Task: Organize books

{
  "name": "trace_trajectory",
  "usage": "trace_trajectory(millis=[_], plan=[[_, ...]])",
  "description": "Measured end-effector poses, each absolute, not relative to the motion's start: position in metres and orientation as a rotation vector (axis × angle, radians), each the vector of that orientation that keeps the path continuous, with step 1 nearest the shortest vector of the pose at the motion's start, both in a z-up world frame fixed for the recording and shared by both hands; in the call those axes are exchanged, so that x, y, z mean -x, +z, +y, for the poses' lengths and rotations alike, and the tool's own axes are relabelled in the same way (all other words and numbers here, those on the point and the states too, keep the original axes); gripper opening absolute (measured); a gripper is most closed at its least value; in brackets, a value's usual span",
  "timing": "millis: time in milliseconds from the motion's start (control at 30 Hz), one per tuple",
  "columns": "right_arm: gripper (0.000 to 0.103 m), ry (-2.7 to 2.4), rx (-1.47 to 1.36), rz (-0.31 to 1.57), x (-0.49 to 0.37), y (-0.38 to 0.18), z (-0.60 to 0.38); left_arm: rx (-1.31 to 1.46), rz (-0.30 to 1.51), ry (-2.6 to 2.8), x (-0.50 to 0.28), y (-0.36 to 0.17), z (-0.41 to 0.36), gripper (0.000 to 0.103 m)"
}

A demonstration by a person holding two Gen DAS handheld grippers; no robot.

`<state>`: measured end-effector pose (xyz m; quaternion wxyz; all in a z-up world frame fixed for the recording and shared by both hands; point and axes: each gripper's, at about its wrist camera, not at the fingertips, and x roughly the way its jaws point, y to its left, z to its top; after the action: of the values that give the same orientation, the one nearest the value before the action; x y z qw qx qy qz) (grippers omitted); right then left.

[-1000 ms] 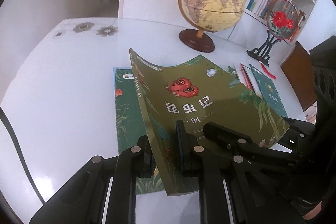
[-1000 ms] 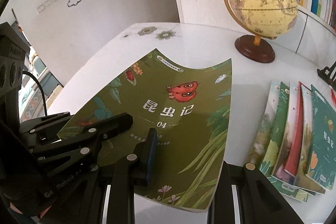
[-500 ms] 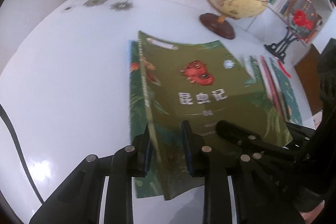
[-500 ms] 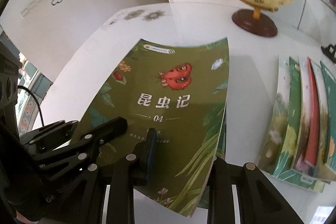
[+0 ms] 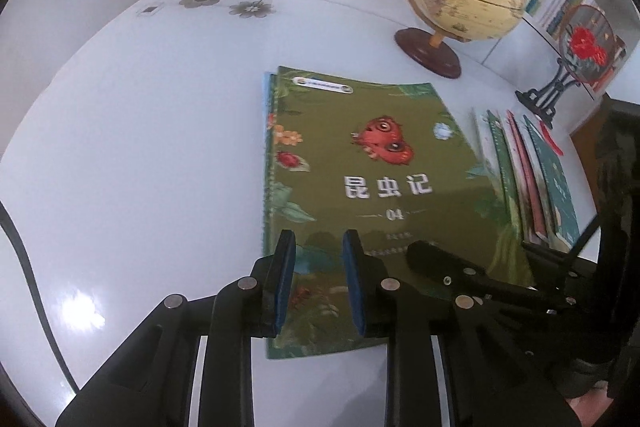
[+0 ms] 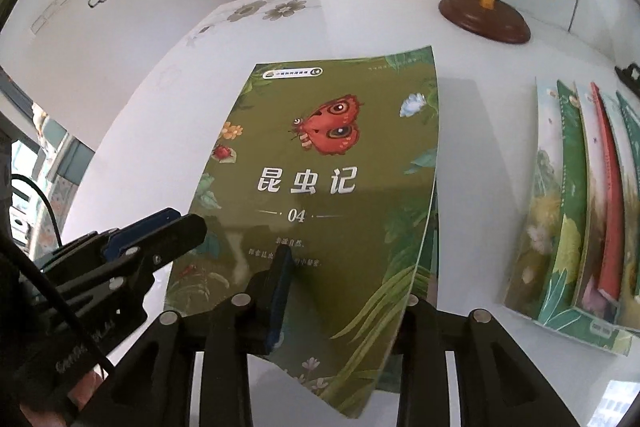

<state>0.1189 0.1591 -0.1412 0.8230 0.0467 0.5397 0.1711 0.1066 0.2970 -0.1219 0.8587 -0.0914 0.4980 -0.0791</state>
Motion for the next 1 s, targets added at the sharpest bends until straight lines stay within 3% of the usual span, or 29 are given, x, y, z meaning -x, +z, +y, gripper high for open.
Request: trace_trajectory(millis=[100,467,1000], plan=[[0.051,0.330,-0.109,1.166,-0.113,-0.141,0.149,0.184,1.045,-0.170,-0.102,-0.118,0.289,0.021],[0.051,0.205,-0.227,1.147,-0.059,-0.121,0.062,0.142,1.012,-0.271,-0.093,-0.086,0.228,0.021],[0.051,0.054,-0.363,1.074,-0.029,-0.082,-0.087,0.021,0.976,-0.507,-0.084,-0.041,0.062,0.021]])
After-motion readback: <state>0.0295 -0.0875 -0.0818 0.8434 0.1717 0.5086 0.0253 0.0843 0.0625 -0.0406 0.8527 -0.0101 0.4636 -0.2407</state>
